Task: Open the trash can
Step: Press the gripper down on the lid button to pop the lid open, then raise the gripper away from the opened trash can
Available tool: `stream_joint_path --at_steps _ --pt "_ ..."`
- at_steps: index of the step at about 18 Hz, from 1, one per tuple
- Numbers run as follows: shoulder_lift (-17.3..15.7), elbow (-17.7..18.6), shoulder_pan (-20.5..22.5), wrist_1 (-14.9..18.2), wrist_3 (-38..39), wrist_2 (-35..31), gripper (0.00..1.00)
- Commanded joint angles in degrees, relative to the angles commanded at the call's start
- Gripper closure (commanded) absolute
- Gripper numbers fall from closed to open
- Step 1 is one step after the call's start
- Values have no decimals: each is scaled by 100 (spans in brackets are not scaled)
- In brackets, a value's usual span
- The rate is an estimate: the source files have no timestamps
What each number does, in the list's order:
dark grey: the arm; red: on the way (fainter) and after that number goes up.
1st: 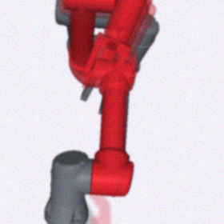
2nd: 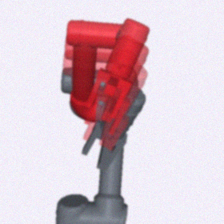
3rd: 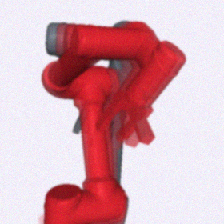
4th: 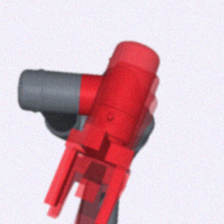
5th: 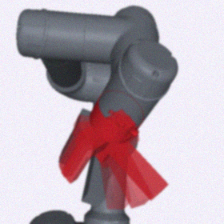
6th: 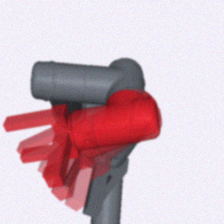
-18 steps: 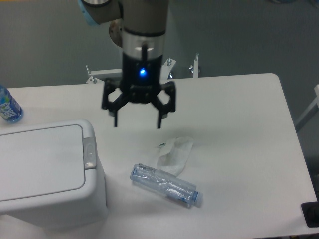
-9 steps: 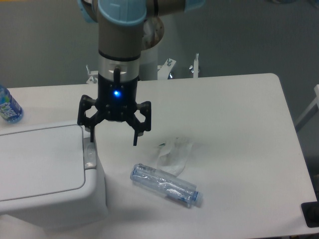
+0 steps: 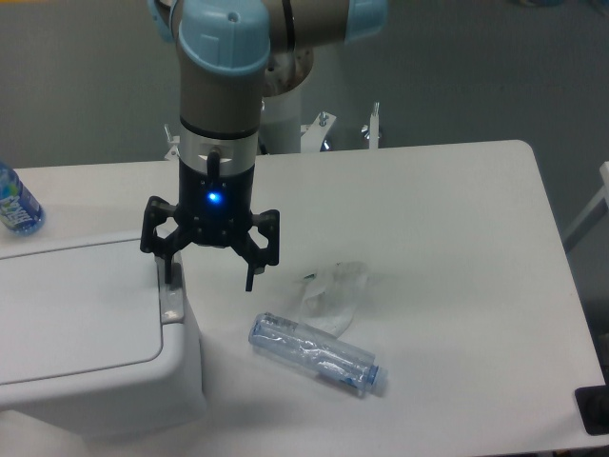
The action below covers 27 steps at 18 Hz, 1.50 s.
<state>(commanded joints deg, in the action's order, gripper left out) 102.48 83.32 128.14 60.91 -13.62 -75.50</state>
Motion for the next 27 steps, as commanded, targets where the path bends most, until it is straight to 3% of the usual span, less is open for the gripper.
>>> stream_joint_path --at_steps 14,27 --pt "53 0 0 -9 -26 -17 0" --pt "71 -228 9 -9 -44 -18 0"
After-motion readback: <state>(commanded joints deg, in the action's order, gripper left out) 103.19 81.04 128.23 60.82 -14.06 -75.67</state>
